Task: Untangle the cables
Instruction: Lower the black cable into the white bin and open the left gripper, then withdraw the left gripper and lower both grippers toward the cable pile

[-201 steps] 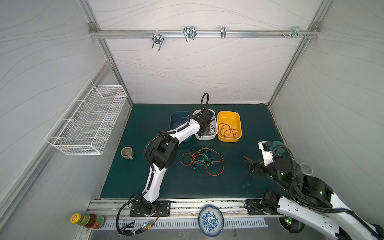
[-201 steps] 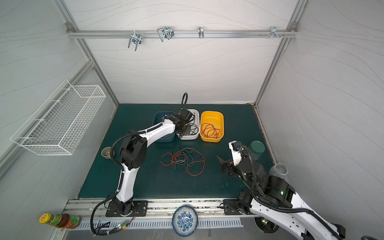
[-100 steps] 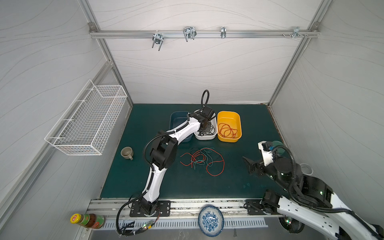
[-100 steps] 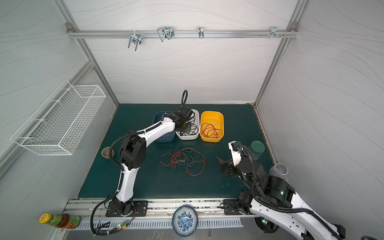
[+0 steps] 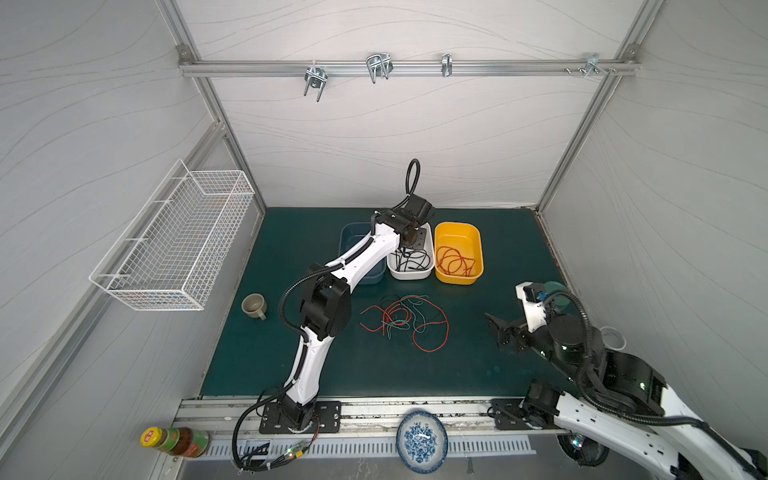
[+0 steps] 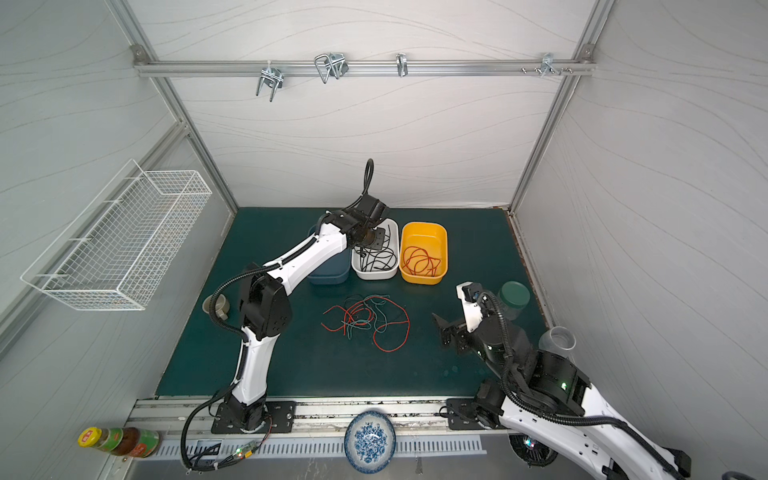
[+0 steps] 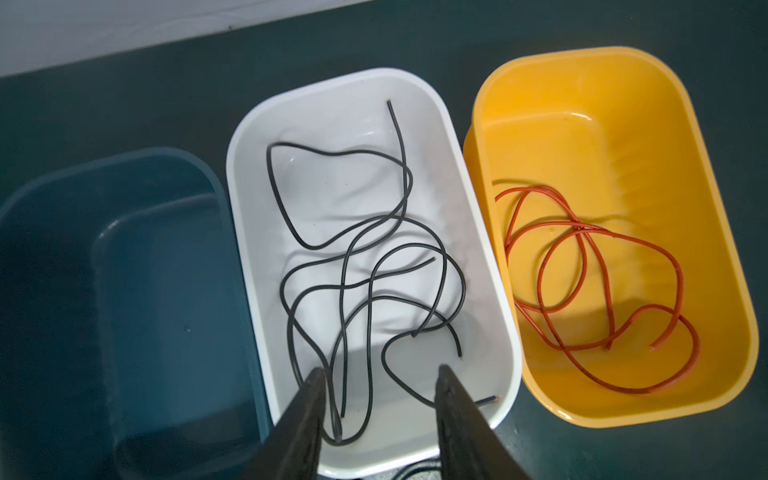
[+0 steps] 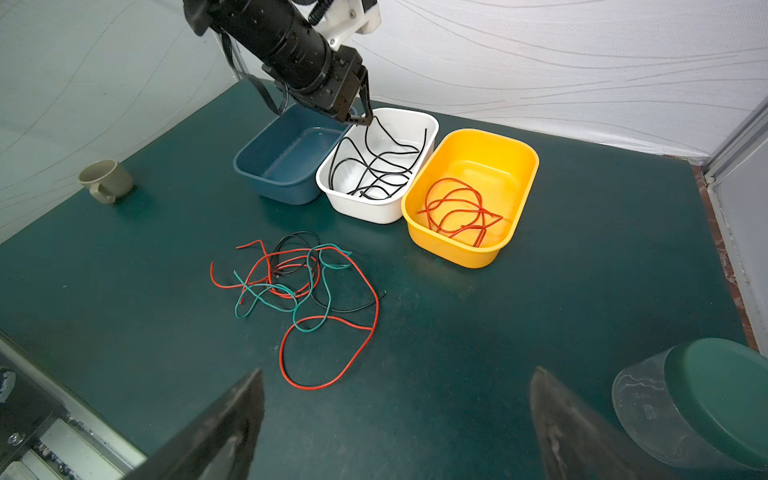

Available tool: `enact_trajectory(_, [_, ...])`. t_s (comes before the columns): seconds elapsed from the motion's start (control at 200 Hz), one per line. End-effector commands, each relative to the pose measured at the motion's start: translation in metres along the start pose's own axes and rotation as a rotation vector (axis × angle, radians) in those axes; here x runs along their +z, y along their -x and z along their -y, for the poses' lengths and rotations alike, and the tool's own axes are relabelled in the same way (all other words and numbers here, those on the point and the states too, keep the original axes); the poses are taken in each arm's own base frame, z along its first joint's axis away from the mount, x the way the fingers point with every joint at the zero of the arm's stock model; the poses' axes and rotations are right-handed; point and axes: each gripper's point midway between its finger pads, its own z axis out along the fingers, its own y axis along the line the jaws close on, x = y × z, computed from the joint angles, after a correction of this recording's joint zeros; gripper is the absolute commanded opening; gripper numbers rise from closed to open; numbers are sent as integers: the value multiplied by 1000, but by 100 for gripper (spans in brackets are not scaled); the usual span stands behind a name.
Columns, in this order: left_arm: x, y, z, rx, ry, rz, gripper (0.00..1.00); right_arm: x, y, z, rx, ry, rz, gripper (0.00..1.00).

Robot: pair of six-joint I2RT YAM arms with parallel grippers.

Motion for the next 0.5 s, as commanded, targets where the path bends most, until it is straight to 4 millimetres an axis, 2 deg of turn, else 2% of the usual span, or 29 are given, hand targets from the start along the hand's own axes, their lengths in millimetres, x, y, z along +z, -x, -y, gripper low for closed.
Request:
enact_trajectory(0.0, [-32,18,-4,24,4,49,54,3,0,3,9,-23,-5,99])
enact_trajectory(0.15, [-75,26,-11,13,-17,103,62,8,-4,0,12,-25,-36,99])
enact_trajectory(0.3, [-129,20,-24,-16,-47,165,70,14,-9,-3,12,-27,-76,99])
enact_trajectory(0.345, [-145,14,-28,-23,-57,176,71,15,-10,-4,10,-26,-86,99])
enact_trajectory(0.375, [-156,11,-32,-28,-63,189,76,16,-11,-5,10,-25,-93,99])
enact_trajectory(0.49, [-174,-27,-47,-36,-61,165,83,19,-14,-5,1,-38,-131,99])
